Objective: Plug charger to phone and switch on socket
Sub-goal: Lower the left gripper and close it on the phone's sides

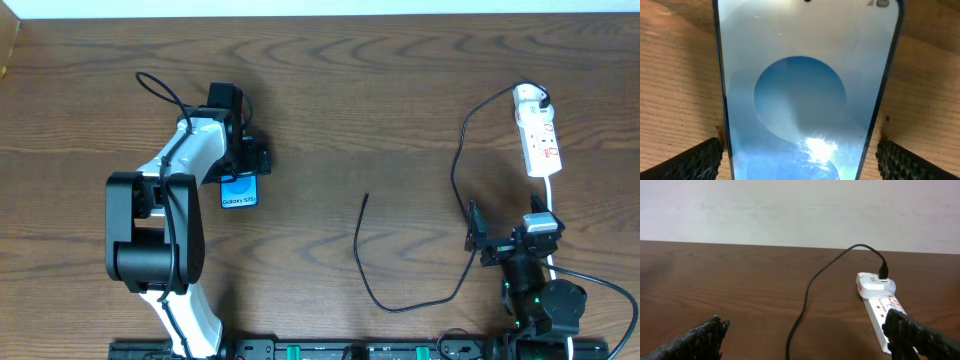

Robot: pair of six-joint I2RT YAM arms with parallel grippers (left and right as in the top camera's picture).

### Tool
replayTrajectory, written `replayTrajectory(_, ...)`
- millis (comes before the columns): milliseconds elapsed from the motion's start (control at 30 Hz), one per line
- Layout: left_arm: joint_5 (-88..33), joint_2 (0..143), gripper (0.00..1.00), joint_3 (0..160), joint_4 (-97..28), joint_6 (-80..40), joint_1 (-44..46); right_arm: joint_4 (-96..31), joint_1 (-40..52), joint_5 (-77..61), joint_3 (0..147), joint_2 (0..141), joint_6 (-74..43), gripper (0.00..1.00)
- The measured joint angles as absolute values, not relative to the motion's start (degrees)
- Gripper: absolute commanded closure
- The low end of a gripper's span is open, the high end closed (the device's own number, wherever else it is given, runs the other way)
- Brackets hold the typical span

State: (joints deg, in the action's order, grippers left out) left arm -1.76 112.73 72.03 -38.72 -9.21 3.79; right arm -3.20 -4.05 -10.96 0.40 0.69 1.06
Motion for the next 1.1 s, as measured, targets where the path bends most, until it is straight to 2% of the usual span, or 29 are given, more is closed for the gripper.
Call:
replayTrajectory(833, -4.16, 112.84, 0.00, 72.03, -38.74, -5.93, 3.77, -3.20, -4.05, -10.96, 0.40, 0.69, 1.06, 0.01)
replayTrajectory(1100, -4.19, 112.84, 0.03, 72.03, -39.13, -4.93, 3.75, -3.20, -4.05, -10.94, 0.40, 0.69, 1.06, 0.01)
